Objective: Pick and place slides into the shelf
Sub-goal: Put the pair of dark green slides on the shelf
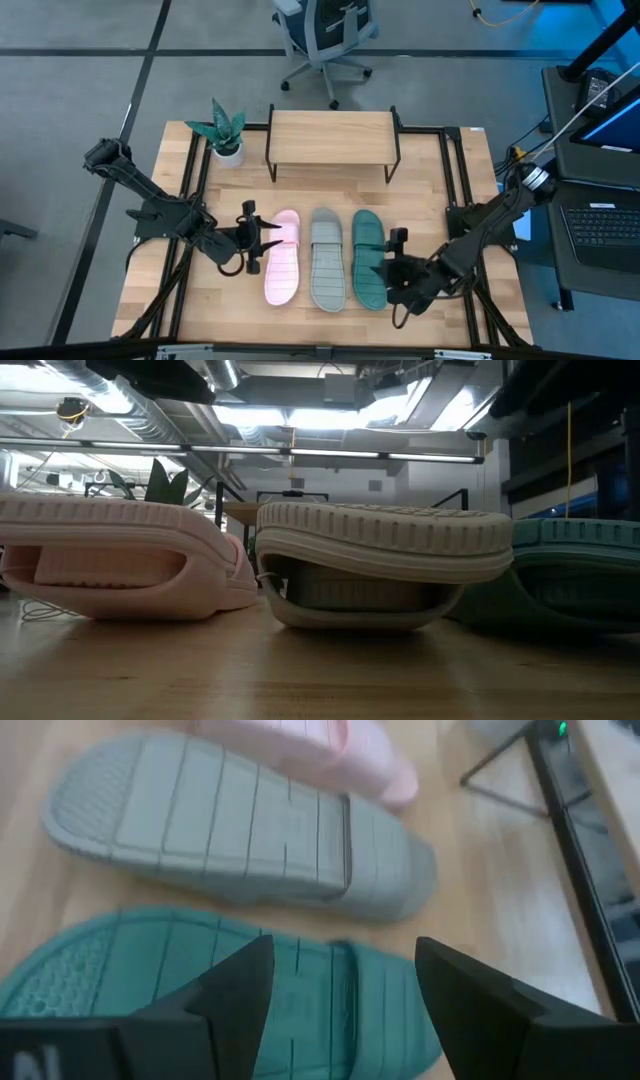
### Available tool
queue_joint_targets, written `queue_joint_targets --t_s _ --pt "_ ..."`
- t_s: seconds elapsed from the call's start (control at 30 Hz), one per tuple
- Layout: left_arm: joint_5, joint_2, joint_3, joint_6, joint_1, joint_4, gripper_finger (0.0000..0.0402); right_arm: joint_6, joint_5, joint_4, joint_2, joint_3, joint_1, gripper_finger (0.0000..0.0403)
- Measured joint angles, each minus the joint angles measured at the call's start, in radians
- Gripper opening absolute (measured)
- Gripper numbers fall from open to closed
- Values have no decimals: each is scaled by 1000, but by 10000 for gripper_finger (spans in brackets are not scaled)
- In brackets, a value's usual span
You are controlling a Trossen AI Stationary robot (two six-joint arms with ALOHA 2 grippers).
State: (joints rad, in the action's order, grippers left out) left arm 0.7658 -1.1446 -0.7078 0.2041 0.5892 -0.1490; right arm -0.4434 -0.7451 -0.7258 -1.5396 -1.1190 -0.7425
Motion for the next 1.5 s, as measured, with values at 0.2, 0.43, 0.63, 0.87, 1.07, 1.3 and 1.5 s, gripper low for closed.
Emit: queue_joint_targets --t_s 0.2,0.43,0.63,0.87,1.07,1.3,1.5 --pt "3 0 0 3 -2 0 157 -81 6 -147 -105 -80 8 244" --pt "3 0 0 3 -3 0 157 -162 62 -201 -188 -98 52 244" --pt "8 0 0 3 -2 0 157 -181 60 -241 -230 -98 95 244" --pt "8 0 0 3 -2 0 157 -180 59 -249 -250 -97 133 244" --pt "8 0 1 -2 -3 0 157 -165 65 -245 -250 -97 151 244" --pt "8 0 1 -4 -2 0 157 -157 65 -232 -250 -97 161 244" --pt "8 0 1 -4 -2 0 157 -154 72 -232 -250 -97 183 244"
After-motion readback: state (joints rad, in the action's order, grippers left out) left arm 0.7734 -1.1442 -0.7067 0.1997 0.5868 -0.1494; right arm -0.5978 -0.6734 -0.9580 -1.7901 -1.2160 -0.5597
